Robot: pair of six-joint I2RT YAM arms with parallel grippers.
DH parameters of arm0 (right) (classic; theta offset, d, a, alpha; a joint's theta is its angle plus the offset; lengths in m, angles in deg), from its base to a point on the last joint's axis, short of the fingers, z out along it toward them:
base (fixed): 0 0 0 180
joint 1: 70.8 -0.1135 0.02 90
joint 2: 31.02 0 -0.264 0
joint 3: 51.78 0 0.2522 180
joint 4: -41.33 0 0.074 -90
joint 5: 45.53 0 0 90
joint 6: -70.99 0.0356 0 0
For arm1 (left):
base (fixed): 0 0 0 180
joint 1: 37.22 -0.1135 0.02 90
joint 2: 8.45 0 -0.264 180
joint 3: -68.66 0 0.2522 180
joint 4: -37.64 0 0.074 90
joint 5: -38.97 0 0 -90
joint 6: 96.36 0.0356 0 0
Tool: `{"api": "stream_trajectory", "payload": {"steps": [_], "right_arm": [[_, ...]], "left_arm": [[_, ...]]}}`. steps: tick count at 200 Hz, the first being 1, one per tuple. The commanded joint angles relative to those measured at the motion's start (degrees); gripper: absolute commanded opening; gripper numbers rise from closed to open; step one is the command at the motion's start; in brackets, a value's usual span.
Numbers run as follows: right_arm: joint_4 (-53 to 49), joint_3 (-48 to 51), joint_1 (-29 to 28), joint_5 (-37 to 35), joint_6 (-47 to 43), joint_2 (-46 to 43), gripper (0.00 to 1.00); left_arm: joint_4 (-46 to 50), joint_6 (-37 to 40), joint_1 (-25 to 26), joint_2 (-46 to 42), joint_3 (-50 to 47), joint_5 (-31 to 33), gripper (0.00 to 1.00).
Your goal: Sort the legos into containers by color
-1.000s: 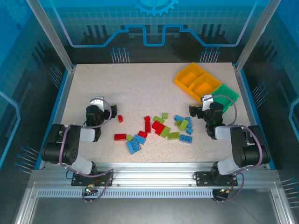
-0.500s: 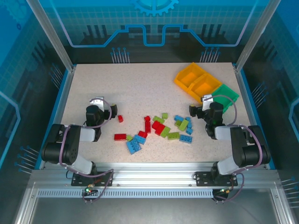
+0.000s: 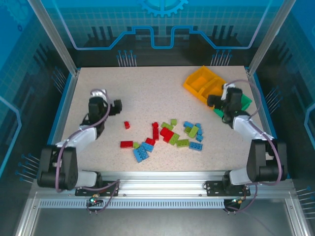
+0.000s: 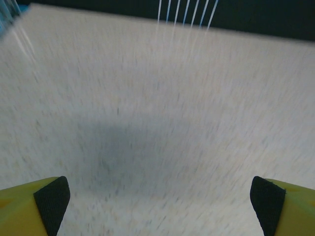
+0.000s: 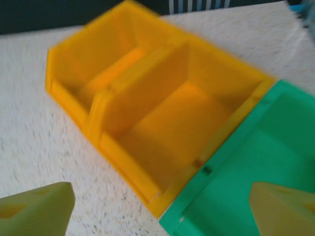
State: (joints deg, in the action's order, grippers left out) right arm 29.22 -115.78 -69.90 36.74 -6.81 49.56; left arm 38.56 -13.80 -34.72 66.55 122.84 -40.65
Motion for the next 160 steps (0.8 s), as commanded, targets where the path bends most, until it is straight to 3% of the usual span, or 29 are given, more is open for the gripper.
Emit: {"api": "stream_trajectory", "payload": {"steps": [1,65,106,160], "right_arm": [[-22.17,-4.84,1.61,-1.63,8.96,-1.18,0.89],[-38.67,-14.50,11.72,-2.15,18.71,2.81,0.81],[-41.06,-15.14,17.69,1.25,18.15,6.54,0.80],[-39.71,-19.72,18.07,3.24,15.80,15.89,0.71]], "left_arm": [[22.09,-6.71,2.90,-6.23,4.59,3.99,0.99],[35.21,-20.89,6.46,-14.08,-0.67,6.78,0.99],[36.27,-21.98,6.55,-15.68,-3.40,5.38,0.99],[35.97,-23.12,8.05,-13.60,-3.27,3.63,0.99]]}}
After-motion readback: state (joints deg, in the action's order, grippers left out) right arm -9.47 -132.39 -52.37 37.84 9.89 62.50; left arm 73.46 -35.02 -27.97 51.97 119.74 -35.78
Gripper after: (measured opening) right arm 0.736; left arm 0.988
